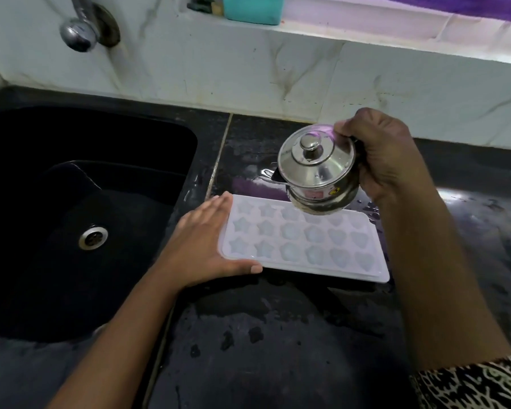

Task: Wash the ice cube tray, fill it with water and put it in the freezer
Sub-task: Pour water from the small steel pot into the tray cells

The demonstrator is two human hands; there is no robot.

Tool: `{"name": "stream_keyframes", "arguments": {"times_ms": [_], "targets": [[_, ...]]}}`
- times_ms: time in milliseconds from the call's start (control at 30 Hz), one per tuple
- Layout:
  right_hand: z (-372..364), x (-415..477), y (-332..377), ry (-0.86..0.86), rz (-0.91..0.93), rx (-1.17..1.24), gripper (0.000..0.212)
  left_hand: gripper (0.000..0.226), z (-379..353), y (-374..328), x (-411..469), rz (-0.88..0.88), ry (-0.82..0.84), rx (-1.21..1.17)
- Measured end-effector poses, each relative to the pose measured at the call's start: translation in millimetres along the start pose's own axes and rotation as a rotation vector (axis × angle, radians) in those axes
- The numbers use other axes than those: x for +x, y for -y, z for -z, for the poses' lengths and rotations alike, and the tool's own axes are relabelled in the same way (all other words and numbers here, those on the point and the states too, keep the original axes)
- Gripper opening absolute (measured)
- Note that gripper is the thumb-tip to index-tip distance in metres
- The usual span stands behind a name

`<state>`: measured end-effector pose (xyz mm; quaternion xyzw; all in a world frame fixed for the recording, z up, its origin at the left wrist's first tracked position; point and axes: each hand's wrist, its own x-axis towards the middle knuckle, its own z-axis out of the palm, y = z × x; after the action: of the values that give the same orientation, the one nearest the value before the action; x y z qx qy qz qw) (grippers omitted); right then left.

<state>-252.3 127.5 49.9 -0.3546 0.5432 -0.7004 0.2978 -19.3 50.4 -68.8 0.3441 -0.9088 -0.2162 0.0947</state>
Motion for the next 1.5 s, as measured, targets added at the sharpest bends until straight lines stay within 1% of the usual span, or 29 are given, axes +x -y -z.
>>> {"name": "stream_keyframes", "arguments": {"times_ms": [133, 500, 1167, 1500], "targets": [[-13, 1, 0, 0.000, 0.017, -0.048, 0.034, 0.141, 0, 0, 0, -0.004, -0.009, -0.009], [-30, -2, -1, 0.031, 0.059, -0.226, 0.038, 0.141, -1, 1, 0, -0.001, -0.006, -0.024], [-28, -2, -2, 0.037, 0.064, -0.197, 0.044, 0.141, 2, -3, 0, 0.007, 0.006, -0.010], [-26, -1, -2, 0.021, 0.081, -0.229, 0.042, 0.141, 0, -2, 0, 0.011, 0.004, -0.006]]}}
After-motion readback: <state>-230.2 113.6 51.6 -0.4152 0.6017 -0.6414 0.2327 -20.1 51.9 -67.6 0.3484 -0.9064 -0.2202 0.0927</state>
